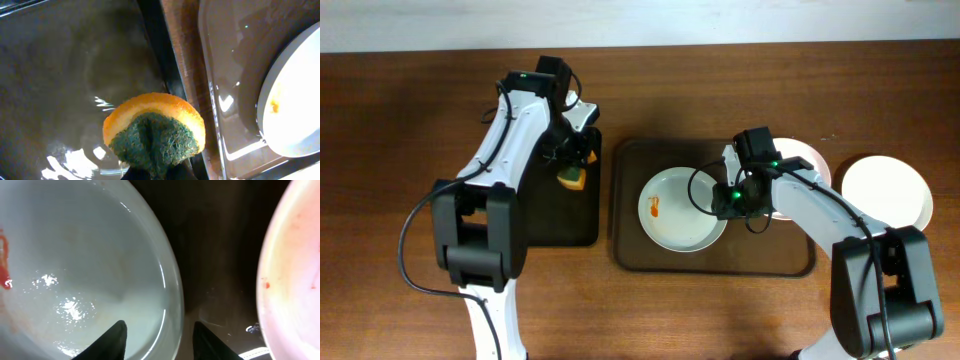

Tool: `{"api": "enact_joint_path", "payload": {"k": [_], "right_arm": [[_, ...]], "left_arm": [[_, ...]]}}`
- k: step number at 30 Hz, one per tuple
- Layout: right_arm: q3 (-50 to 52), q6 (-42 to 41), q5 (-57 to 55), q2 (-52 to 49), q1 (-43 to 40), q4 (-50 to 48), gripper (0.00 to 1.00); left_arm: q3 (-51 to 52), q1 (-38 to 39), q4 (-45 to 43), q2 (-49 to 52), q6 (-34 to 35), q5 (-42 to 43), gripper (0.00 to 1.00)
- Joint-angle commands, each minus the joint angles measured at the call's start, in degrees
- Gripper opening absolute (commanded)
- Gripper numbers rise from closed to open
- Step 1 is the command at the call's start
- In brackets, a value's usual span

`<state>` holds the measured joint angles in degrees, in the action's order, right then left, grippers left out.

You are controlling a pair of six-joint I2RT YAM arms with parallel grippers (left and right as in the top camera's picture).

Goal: Clean dirty plates on tray and stack at the side
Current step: 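Carry the sponge with the left gripper to the held white plate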

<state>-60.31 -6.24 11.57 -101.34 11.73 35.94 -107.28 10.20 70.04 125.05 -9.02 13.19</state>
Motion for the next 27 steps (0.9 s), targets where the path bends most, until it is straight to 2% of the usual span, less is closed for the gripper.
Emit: {"api": "enact_joint_path", "payload": {"k": [1, 5, 7, 10, 15, 19, 22, 27], "right_arm": [[-1.01, -0.17, 0.98, -0.28, 0.24, 0.09, 0.45], [-1.22, -0.17, 7.78, -0.28, -0.92, 0.07, 0.49], [-1.22, -0.17, 11.13, -0.28, -3.28, 0.33, 0.48], [-1.20, 0.04, 14.95, -0.28, -6.67, 1.20, 0.44], [-1.20, 0.28, 14.99, -0.28, -6.82, 1.57, 0.44], [-1.20, 0.28, 14.99, -0.28, -6.82, 1.55, 0.43], [-1.18, 0.26, 14.99, -0.31, -6.82, 1.57, 0.38], [-1.09, 0.26, 14.78, -0.28, -6.82, 1.62, 0.39]], "left_arm": [[-1.55, 0.28, -0.07, -0.37, 1.01, -0.81, 0.00], [-1.55, 1.40, 0.17, -0.37, -1.44, 15.34, 0.00], [-1.55, 2.93, -0.13, -0.37, -3.39, 20.22, 0.00], [-1.53, 6.14, -2.01, -0.35, -3.52, 19.56, 0.00], [-1.53, 11.78, -4.24, -0.24, 0.96, 12.39, 0.00], [-1.51, 15.87, -5.88, 0.11, 1.01, 10.82, 0.00], [-1.51, 18.14, -6.82, 1.01, 1.09, 6.84, 0.00], [-1.51, 19.78, -8.94, 2.95, 2.25, 4.26, 0.00]]}}
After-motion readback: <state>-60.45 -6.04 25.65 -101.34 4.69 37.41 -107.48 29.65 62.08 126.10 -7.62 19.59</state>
